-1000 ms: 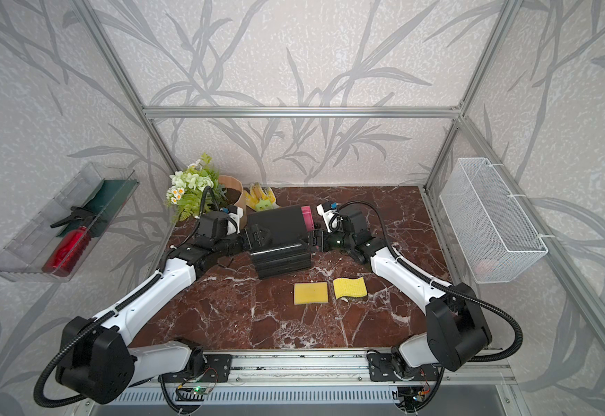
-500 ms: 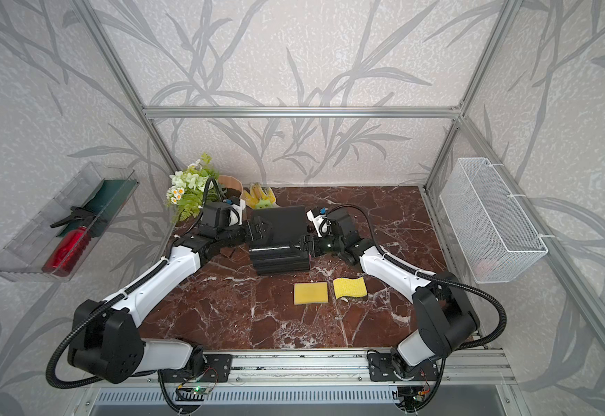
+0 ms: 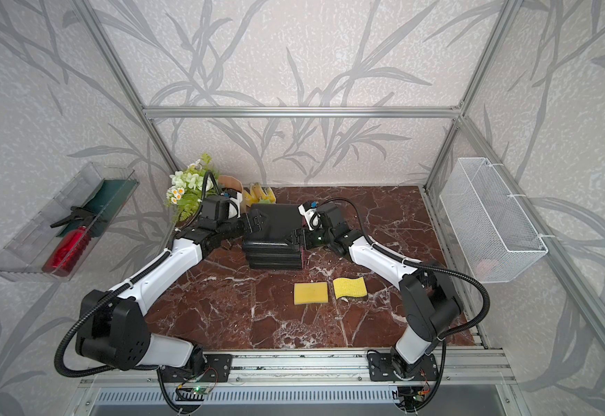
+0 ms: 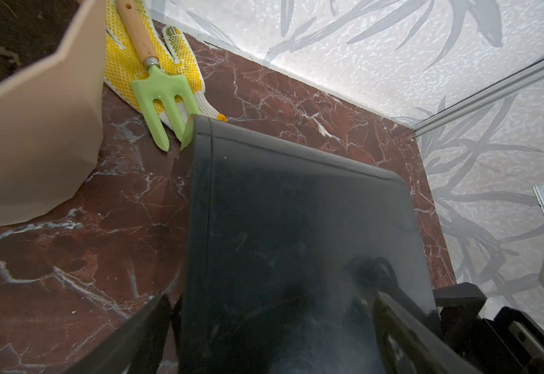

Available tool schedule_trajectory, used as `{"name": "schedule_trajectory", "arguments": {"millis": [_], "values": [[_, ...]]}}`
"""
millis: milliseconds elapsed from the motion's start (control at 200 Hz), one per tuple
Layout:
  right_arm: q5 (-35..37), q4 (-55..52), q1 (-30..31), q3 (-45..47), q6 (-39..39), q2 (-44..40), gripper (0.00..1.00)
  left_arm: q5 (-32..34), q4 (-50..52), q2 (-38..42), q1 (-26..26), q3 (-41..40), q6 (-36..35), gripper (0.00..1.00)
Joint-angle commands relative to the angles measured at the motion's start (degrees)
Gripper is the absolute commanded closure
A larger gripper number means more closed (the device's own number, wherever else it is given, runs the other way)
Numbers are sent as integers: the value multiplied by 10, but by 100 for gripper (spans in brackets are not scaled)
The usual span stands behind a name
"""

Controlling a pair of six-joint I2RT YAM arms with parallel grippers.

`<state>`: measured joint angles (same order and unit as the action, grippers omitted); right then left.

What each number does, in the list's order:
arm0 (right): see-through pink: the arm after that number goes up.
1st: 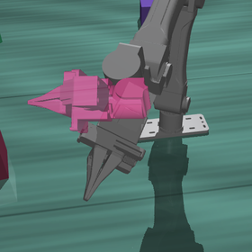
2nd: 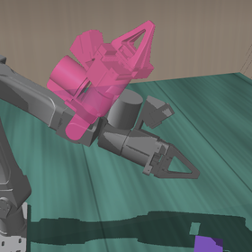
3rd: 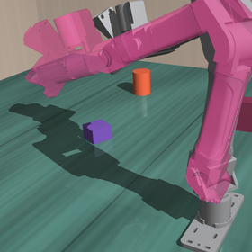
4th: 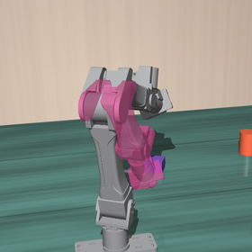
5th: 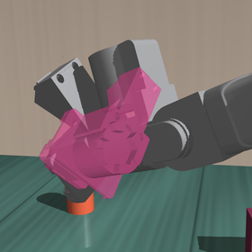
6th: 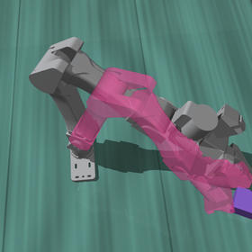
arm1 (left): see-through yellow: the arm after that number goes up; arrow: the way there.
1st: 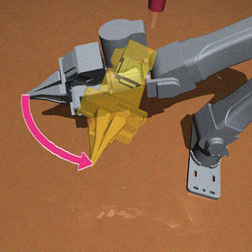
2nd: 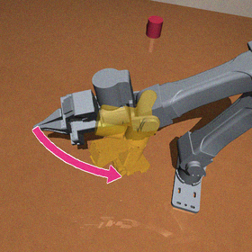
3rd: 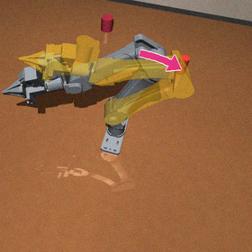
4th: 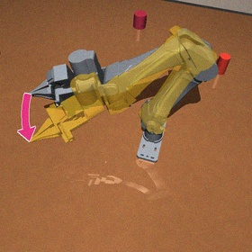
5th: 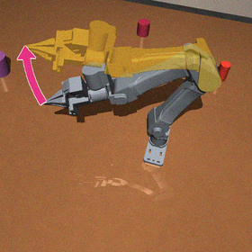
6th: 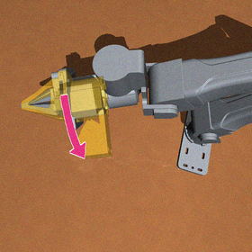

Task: Take the sponge out of the drawer
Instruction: Close the drawer of the storage box.

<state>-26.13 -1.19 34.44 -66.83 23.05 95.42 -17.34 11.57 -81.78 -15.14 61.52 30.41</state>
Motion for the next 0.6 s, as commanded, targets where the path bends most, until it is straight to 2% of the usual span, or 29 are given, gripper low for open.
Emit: {"name": "schedule_trajectory", "arguments": {"millis": [0, 185, 340, 465, 600], "values": [[-41, 30, 17, -26, -23, 10, 8, -52, -16, 17, -16, 5, 8, 4], [-24, 16, 15, -29, -34, 13, 8, -31, 6, 31, -16, 8, 21, 5], [-17, 22, 11, -22, -40, 11, 8, -18, -13, 72, -16, -26, 41, 5], [-17, 19, 10, -19, -41, 6, 8, -2, 21, 97, -17, -16, 29, 5], [-4, 21, 2, 11, -50, -36, 8, 44, 79, 126, -17, 15, 0, 5]]}}
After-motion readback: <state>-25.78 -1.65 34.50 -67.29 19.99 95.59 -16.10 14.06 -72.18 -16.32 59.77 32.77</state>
